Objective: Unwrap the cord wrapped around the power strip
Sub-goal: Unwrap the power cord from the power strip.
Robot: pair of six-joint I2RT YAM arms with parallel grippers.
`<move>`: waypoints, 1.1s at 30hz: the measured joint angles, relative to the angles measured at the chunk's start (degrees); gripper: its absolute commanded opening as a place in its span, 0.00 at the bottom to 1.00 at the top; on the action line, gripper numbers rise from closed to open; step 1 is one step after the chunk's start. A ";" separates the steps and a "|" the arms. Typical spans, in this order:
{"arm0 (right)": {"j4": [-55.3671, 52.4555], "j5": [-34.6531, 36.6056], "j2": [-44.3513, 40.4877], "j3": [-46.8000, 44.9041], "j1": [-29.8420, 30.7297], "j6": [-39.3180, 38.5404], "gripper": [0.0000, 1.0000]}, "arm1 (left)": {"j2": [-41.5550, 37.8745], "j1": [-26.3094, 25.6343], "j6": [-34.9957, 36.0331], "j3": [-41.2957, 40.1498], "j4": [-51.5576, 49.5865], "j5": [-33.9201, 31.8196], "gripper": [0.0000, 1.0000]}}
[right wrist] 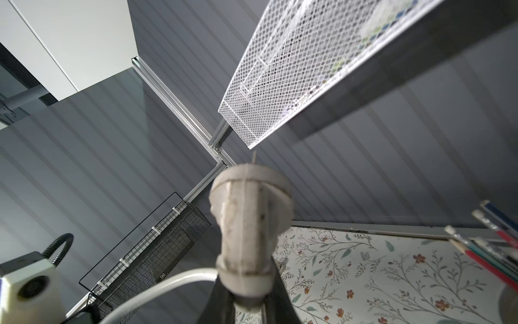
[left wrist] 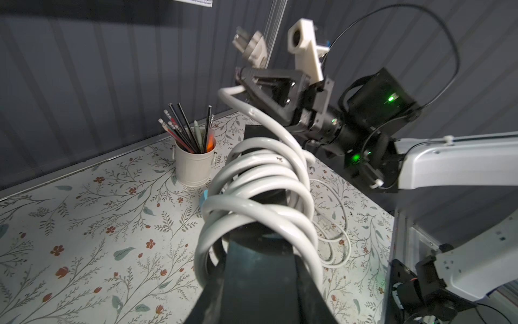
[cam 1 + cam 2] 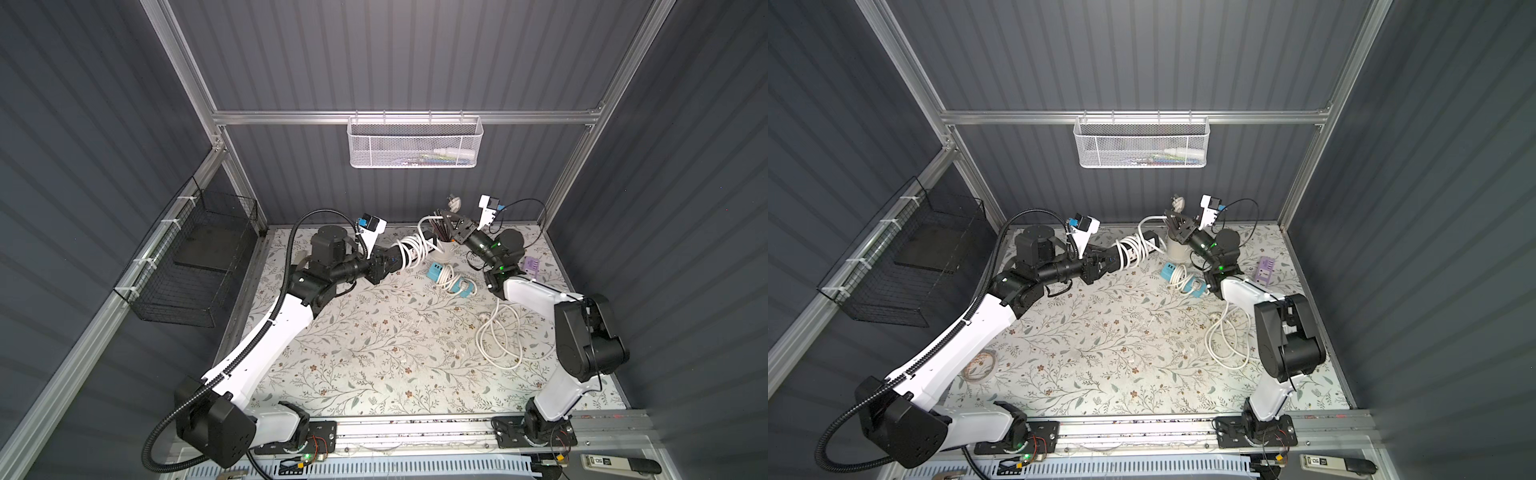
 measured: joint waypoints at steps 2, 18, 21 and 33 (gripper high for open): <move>-1.66 -1.60 -2.43 0.07 -1.11 -0.15 0.00 | 0.61 0.00 0.66 0.00 -0.81 -2.69 0.00; -21.94 -6.34 -25.94 -14.53 -4.09 -3.50 0.00 | -1.53 0.00 1.77 -0.11 -0.83 -22.95 0.00; -27.34 -4.81 -26.67 -16.22 -2.62 -6.21 0.00 | -2.25 0.00 1.31 0.02 -0.04 -22.43 0.00; -32.44 2.12 -10.10 -11.91 4.68 -12.57 0.00 | -2.75 0.00 -5.46 1.51 2.64 -7.69 0.00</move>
